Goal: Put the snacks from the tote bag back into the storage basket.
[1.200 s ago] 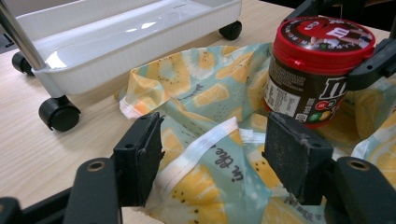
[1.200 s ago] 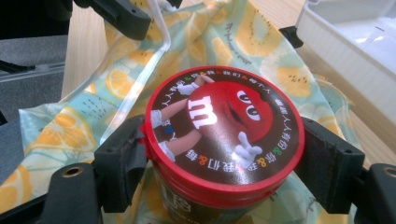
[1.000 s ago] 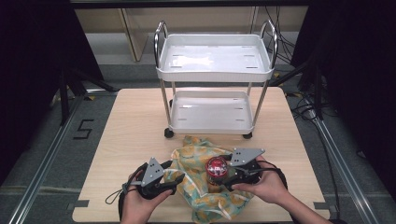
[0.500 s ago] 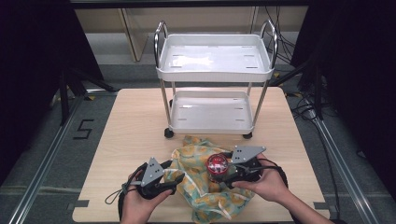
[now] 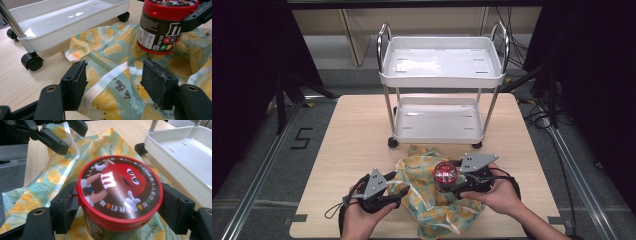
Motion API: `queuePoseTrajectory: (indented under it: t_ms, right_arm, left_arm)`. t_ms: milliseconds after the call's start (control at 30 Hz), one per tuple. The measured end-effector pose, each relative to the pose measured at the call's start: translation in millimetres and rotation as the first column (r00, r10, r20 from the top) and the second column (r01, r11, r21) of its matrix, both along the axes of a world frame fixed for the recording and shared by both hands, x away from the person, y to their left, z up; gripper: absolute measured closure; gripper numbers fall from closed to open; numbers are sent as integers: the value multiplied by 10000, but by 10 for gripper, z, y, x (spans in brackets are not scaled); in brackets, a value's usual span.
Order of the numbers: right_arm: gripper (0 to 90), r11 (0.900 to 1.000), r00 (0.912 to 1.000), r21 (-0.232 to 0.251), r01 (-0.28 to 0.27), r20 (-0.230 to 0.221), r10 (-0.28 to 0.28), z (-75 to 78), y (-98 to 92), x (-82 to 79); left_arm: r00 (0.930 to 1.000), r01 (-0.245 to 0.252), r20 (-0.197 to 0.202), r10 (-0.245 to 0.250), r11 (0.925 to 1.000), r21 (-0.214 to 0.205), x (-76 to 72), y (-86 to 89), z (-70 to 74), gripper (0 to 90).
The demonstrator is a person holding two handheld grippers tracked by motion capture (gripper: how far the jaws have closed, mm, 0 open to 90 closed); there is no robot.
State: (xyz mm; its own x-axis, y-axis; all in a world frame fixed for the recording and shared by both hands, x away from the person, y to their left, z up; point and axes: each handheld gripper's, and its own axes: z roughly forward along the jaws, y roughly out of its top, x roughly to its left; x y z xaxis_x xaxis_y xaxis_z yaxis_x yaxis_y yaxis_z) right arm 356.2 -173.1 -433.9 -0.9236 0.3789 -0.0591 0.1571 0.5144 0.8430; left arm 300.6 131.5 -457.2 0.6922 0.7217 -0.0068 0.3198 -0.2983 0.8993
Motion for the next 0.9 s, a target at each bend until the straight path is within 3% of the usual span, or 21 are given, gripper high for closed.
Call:
queuePoseTrajectory:
  t_ms: [167,200,600,900]
  right_arm:
    - [254,9999,9999,91,82,118,-83,31,-5,19]
    - [254,10000,9994,46,74,330,-75,44,-12,38]
    - [254,9990,9989,210,395,231,-400,133,-27,87]
    - [254,9984,9976,378,416,532,-436,216,-46,150]
  left_arm:
    - [10000,-12,22,12,10000,3,-2,0,3,362]
    - [10000,-2,24,2,10000,16,-1,0,2,362]
    - [10000,-15,19,15,10000,-8,1,-4,1,362]
    - [10000,-16,27,16,10000,2,-2,-3,5,361]
